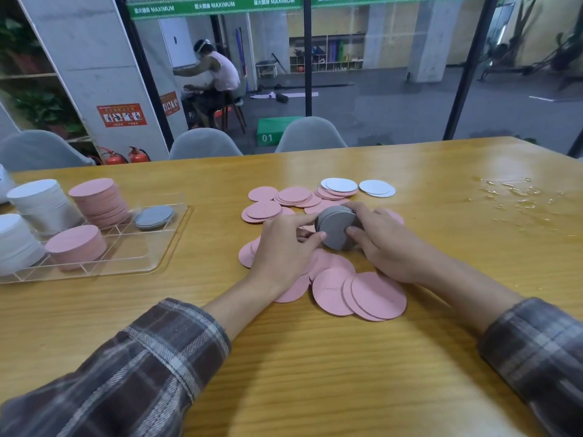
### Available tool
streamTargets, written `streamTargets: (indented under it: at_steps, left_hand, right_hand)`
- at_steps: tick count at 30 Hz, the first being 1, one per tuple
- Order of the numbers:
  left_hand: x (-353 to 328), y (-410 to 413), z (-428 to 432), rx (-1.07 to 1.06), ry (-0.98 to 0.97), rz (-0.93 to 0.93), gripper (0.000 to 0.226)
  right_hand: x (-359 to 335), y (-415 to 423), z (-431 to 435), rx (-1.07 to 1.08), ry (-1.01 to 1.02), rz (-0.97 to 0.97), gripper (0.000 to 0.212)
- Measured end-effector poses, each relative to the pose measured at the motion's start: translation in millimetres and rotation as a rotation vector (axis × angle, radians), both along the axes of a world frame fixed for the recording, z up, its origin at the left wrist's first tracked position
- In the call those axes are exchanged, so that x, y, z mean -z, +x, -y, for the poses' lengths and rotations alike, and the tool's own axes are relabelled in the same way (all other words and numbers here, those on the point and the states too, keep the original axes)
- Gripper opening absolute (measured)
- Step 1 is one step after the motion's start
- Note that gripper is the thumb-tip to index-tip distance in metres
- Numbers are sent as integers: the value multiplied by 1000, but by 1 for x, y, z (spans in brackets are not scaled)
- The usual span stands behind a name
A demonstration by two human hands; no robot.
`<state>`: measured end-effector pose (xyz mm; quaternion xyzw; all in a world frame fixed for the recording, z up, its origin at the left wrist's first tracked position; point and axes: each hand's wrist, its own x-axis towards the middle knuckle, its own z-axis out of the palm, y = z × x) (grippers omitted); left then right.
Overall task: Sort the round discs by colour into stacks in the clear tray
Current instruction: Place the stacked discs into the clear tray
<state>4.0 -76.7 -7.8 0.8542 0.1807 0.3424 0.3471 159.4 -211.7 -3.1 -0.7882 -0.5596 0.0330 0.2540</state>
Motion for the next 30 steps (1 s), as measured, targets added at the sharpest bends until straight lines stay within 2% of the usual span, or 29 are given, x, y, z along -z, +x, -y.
streamTargets:
  at_steps: [3, 7, 12, 18, 21, 26, 30]
  left_hand:
    - [0, -2, 0, 37, -2, 2, 22]
    - [6, 1, 3, 28, 126, -20, 11]
    - [4, 0, 3, 43, 9, -2, 12]
    - [-10, -16, -18, 62, -157, 20, 22]
    - [-17, -34, -33, 46, -128, -12, 20]
    - [-22, -72, -62, 7, -72, -35, 23]
    - [-22, -102, -88, -75, -114, -43, 13]
  right_hand:
    - [-3, 3, 4, 9, -8, -30, 33]
    - [-2, 2, 5, 6, -69, -38, 27]
    - [-1, -2, 3, -10, -25, -10, 35]
    - [-13, -9, -2, -47, 152, -86, 18]
    - [-23, -18, -17, -61, 202, -56, 14]
    - [-33, -43, -53, -115, 151, -72, 15]
    - [-36, -70, -84, -126, 170, -115, 16]
